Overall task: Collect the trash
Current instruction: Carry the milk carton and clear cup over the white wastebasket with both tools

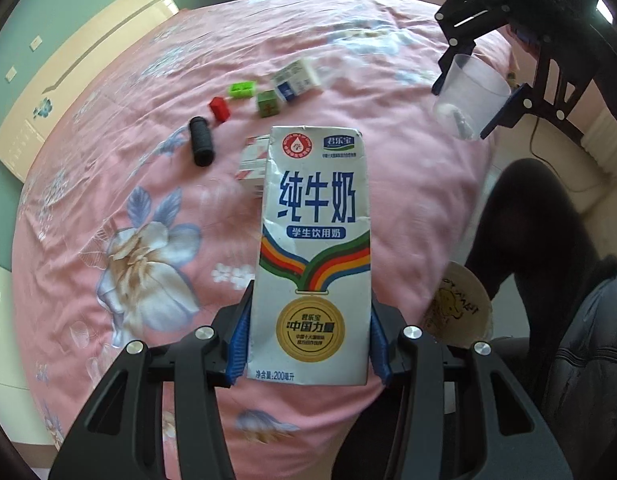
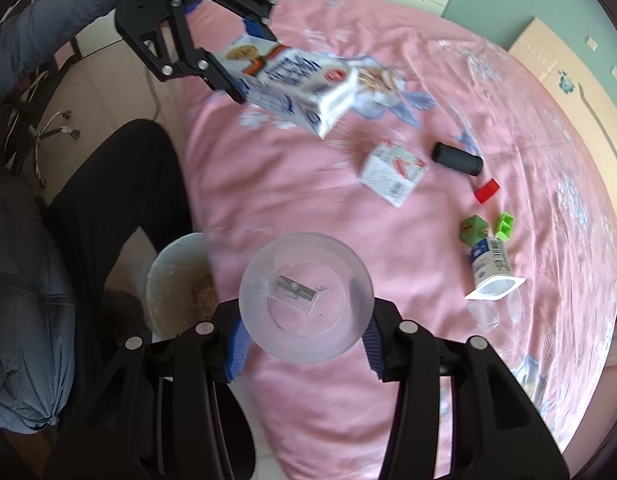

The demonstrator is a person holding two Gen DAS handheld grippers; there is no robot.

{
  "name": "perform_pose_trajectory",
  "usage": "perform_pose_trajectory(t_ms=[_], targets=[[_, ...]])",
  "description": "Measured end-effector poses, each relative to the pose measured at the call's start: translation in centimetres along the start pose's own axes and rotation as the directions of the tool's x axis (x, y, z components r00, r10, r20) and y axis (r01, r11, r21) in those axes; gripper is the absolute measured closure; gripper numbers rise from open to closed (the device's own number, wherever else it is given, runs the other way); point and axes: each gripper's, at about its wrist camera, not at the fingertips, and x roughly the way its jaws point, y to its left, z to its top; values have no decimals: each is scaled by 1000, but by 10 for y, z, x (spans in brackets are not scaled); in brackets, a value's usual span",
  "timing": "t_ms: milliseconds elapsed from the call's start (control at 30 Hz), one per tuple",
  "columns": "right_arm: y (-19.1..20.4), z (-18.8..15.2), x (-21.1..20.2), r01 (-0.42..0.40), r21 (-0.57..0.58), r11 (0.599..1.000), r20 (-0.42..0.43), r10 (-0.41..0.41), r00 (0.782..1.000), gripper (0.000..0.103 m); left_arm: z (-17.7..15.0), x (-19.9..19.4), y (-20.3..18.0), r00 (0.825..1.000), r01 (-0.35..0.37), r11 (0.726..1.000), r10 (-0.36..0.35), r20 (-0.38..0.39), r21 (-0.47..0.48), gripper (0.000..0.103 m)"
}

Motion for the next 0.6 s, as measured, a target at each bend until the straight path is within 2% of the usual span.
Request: perform_pose_trajectory(t_ms=[233, 600], targets=[[70, -13, -8, -36, -65, 997, 3, 36, 999, 55, -14, -3, -67, 999, 42, 996, -41, -3, 82, 52], [126, -36, 1, -75, -85, 994, -12, 74, 997, 55, -43, 9, -134, 995, 94, 986, -88, -49, 139, 52]])
